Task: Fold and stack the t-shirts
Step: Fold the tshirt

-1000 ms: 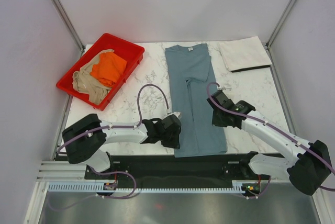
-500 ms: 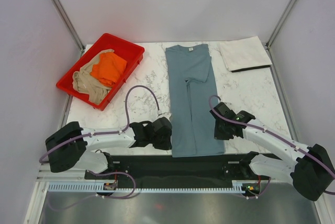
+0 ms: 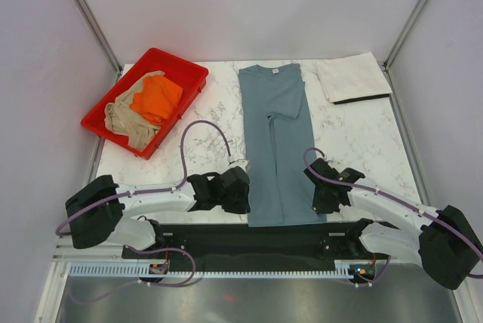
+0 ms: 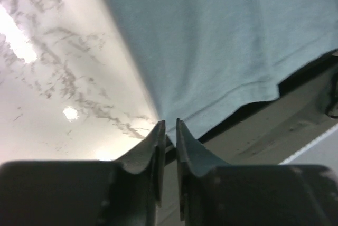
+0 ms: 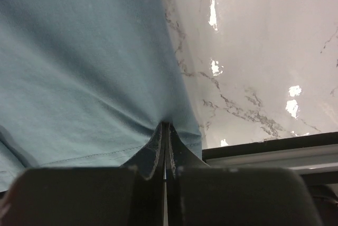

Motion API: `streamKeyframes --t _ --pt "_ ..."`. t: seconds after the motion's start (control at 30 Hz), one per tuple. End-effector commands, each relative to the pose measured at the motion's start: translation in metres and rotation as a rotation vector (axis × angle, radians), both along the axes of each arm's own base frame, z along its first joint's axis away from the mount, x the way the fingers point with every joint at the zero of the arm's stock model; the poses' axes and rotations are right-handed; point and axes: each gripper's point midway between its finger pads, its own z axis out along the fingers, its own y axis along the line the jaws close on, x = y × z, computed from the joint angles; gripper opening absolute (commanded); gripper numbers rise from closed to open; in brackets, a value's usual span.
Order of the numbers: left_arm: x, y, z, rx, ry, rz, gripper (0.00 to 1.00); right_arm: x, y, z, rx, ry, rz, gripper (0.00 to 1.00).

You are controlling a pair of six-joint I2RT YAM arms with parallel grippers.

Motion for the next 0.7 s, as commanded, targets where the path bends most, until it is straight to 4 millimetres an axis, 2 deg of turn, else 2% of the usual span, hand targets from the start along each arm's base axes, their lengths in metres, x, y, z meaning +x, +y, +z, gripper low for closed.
streamKeyframes --t 0.0,0.07,0.17,0.2,0.3,0.33,0.4,0.5,0.53,0.67 --pt "0.0 0.032 -0.029 0.16 0.01 0.049 0.23 0.004 -0.002 -0.008 -0.039 -0.004 -0.038 0.0" --pt "-0.002 0.035 -0.036 0.182 0.025 0.049 0.23 0.002 -0.003 -0.011 -0.062 0.02 -0.038 0.0" --pt "-0.004 0.033 -0.03 0.152 0.024 0.048 0.24 0.009 -0.001 0.0 -0.062 -0.011 -0.031 0.0" --pt "-0.001 0.03 -0.019 0.117 0.002 0.05 0.24 0.019 0.003 0.012 -0.053 -0.05 -0.034 0.0" --pt "0.001 0.025 0.003 0.049 -0.035 0.036 0.3 0.031 0.007 0.04 -0.046 -0.097 -0.026 0.0" --pt "0.003 0.024 0.006 0.04 -0.041 0.037 0.33 0.032 0.008 0.045 -0.045 -0.099 -0.02 0.0" --pt "0.005 0.022 0.011 0.028 -0.047 0.039 0.33 0.038 0.014 0.056 -0.024 -0.117 -0.004 0.0" --pt "0.004 0.023 0.006 0.043 -0.04 0.039 0.33 0.041 0.021 0.063 0.002 -0.127 0.01 0.0" --pt "-0.007 0.007 0.012 -0.034 0.01 -0.015 0.42 0.042 0.022 0.065 0.011 -0.135 0.011 0.0" --pt "-0.014 0.002 0.004 -0.049 0.056 -0.018 0.42 0.044 0.024 0.069 0.027 -0.147 0.021 0.0"
